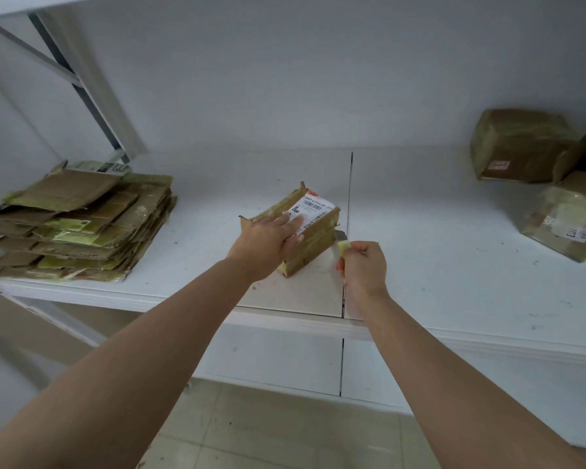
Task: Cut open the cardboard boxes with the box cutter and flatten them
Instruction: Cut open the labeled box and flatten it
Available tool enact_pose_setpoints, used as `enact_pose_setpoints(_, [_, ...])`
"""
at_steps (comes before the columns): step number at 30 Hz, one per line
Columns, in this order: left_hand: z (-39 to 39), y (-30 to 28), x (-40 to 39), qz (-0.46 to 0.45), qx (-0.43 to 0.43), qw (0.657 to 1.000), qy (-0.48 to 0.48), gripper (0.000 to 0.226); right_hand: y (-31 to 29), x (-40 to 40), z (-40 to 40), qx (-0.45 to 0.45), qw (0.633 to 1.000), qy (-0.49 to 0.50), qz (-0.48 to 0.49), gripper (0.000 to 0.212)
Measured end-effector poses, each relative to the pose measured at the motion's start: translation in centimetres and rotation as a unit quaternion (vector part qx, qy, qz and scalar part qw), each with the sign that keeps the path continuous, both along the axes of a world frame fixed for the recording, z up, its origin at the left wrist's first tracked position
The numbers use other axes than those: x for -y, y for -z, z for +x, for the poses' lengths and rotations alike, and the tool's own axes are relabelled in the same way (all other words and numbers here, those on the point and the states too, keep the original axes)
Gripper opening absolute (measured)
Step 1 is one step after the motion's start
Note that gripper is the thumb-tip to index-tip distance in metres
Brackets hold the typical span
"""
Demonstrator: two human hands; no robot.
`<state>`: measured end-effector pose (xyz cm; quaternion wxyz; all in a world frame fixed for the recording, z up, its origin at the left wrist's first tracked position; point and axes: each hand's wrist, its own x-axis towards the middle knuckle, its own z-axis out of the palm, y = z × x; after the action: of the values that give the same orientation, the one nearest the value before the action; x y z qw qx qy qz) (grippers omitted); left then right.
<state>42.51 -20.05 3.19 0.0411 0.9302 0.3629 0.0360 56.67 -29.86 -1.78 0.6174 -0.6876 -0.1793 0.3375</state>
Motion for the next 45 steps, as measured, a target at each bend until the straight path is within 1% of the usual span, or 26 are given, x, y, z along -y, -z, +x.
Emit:
enact_pose_setpoints(5, [0.0,0.1,-0.1,-0.01,-0.007,1.0,-0.003,0.048,0.1,-0.3,-0.5,-0.002,1.0,0.011,0.027,0.018])
enact_pose_setpoints(10, [-0.1,0.1,0.1,0.006,-0.024,1.0,0.002,0.051,-0.2,-0.8,-0.7,0.001,1.0,0.011,0.022,0.019])
enact_pose_setpoints(13, [-0.5,-0.2,1.0,0.046,-0.062,0.997,-0.018,0.059,-1.0,-1.9,-0.4,0.023,1.0,0.007,0.015,0.019])
enact_pose_setpoints(15, [-0.6,-0.5,1.5,0.049,-0.075,0.995,-0.041,0.052,-1.2,-2.6,-0.2,0.049,0.999,0.007,0.003,0.019])
enact_pose_setpoints(17, [-0.3,-0.9,1.7,0.043,-0.081,0.995,-0.05,0.05,-0.9,-2.6,-0.3,0.072,0.997,0.001,-0.014,0.016])
enact_pose_setpoints(21, [-0.1,-1.0,1.4,0.041,-0.092,0.994,-0.049,0.049,-0.4,-1.4,-1.1,0.064,0.997,-0.037,-0.021,0.008])
enact_pose_setpoints(23, [-0.1,-1.0,1.4,0.045,-0.099,0.993,-0.047,0.05,-0.7,-1.0,-1.1,0.068,0.996,-0.053,-0.025,0.009])
enact_pose_setpoints(27, [-0.1,-1.1,1.3,0.04,-0.104,0.993,-0.042,0.05,-1.2,-0.4,-1.8,0.087,0.99,-0.105,-0.043,0.018])
enact_pose_setpoints(32, [-0.1,-1.5,1.6,0.01,-0.105,0.993,-0.05,0.05,-1.8,0.8,-3.0,0.094,0.985,-0.131,-0.055,0.018])
enact_pose_setpoints(38, [0.0,-2.5,1.5,-0.039,-0.101,0.993,-0.051,0.051,-4.3,2.7,-1.5,0.042,0.972,-0.213,-0.087,0.012])
enact_pose_setpoints(42, [0.0,-2.5,1.5,-0.055,-0.086,0.993,-0.058,0.053,-5.1,3.2,-0.5,0.018,0.951,-0.287,-0.112,0.007])
enact_pose_setpoints(45, [-0.1,-2.6,1.5,-0.071,-0.072,0.994,-0.031,0.05,-4.7,3.3,0.3,-0.025,0.933,-0.337,-0.124,0.008])
